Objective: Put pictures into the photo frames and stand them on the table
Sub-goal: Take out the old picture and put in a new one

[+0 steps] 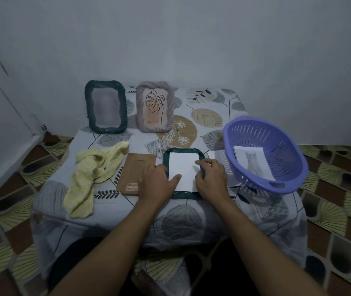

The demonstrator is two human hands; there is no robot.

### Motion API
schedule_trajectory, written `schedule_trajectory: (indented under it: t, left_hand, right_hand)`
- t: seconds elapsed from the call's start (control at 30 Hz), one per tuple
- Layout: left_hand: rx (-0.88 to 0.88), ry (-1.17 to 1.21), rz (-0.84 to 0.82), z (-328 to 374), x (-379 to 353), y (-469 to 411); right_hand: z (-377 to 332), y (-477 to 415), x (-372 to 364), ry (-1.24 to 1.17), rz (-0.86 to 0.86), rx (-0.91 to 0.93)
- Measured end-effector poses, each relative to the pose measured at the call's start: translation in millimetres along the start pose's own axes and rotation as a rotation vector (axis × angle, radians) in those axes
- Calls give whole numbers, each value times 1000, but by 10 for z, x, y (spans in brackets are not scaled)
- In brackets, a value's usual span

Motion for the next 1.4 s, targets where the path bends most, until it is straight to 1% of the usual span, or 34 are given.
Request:
schedule_trajectory:
  t: [0.07, 0.17, 0.33, 0.57, 1.03, 1.13, 1.2, 1.27, 1.4]
  left_hand:
    - [13, -44, 15, 7, -16, 18]
    - [14, -30, 28, -24, -30, 20]
    - [25, 16, 37, -120, 1, 23]
    - [16, 26, 53, -132, -1, 33]
    - [-7, 31, 100, -109, 33, 74]
    - [-40, 50, 129, -68, 58, 78]
    - [-97, 81, 146, -25, 69, 80]
    - [-167, 132, 165, 21, 82, 89]
    - [-216, 276, 206, 96, 174, 126]
  right_hand:
    - [60, 16, -22, 13, -10, -57]
    - [81, 37, -85, -67, -27, -126]
    - [20, 53, -191, -129, -50, -110]
    - [26, 86, -201, -178, -24, -84]
    - [33, 112, -222, -161, -2, -50]
    - [34, 111, -216, -159, -3, -54]
    - [34, 111, -215, -158, -6, -58]
    - [31, 110, -217, -162, -8, -65]
    - [30, 91, -196, -231, -25, -123]
Point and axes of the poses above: each hand's wrist, its own y-axis away from the middle knuckle, its own x-axis out of the back of the hand, z = x × y, the point moved 4 cm from there along -y, towards the middle knuckle, and after that the axes turned 10 degrees about -y, right-handed, at the moved point
